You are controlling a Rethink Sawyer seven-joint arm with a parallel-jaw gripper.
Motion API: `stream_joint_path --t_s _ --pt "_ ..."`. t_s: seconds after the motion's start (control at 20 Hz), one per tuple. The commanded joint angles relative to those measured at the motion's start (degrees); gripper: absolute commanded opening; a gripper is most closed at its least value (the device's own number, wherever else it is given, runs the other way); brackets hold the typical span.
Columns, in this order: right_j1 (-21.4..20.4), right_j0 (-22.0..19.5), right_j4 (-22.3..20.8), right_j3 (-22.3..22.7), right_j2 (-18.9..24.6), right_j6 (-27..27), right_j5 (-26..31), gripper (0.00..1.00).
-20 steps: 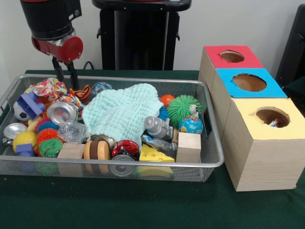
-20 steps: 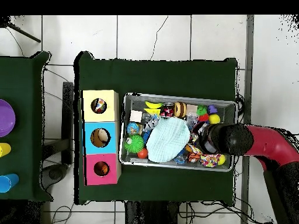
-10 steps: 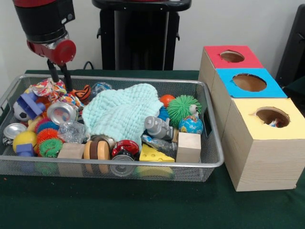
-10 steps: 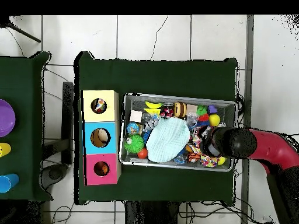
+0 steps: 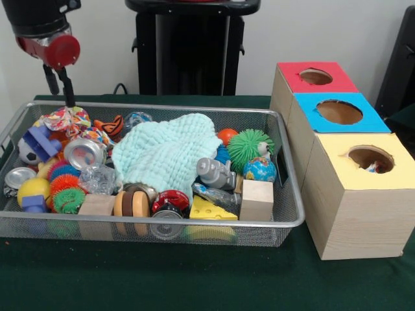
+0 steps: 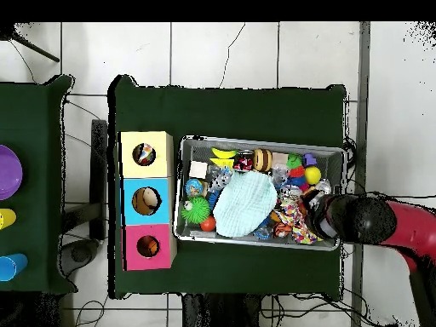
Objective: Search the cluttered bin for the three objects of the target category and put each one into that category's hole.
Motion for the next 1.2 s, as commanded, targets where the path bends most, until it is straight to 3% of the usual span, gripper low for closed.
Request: stream_joint_path --t_s 0.05,0.45,0.95,1.2 --pt "-2.1 1.6 0.1 3.5 -2.1 -5.0 2.2 1.00" --pt "3.9 6.7 -1.0 1.2 -4.8 0.7 -3.2 1.00" --pt "10.1 6.1 -2.8 -3.1 -5.7 -3.7 -7.0 1.00" --pt "10.3 3.3 -2.8 -4.1 -4.3 -9.3 -4.8 1.00"
